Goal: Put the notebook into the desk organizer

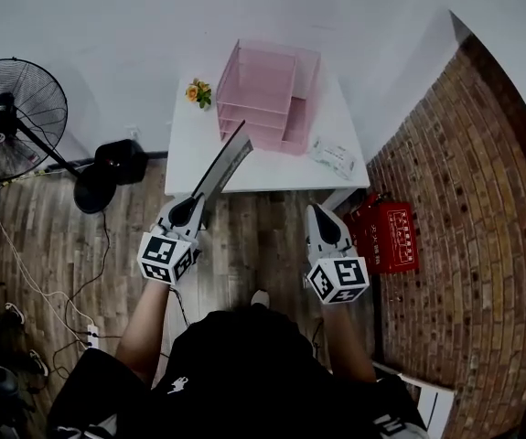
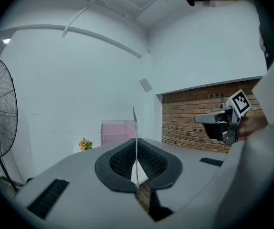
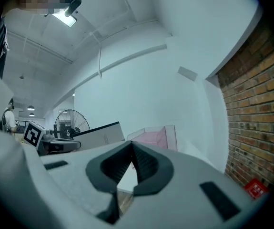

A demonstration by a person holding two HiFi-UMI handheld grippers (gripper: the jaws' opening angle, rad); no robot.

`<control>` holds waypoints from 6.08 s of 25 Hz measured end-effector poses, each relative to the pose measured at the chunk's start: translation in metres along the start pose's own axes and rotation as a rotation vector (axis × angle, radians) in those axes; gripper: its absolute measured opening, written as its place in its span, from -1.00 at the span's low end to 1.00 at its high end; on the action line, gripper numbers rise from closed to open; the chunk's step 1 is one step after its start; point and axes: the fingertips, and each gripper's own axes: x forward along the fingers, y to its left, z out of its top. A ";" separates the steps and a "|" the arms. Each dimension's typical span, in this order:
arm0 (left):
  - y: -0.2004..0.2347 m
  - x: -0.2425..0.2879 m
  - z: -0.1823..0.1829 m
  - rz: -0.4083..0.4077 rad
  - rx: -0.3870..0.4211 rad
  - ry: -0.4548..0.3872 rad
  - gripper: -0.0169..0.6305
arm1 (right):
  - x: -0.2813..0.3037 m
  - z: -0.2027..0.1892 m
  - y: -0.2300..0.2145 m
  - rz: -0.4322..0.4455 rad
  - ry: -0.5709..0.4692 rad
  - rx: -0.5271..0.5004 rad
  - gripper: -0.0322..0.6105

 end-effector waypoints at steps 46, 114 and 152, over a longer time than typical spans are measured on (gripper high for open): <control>0.061 0.256 0.050 -0.055 -0.281 -0.067 -0.92 | 0.244 0.015 -0.083 0.092 0.056 0.034 -0.89; 0.094 0.266 -0.038 0.301 -0.547 0.083 -0.02 | 0.333 0.033 -0.104 0.581 0.115 -0.196 -0.89; 0.090 0.297 -0.041 0.331 -0.001 0.296 -0.04 | 0.340 0.037 -0.120 0.548 0.106 -0.197 -0.89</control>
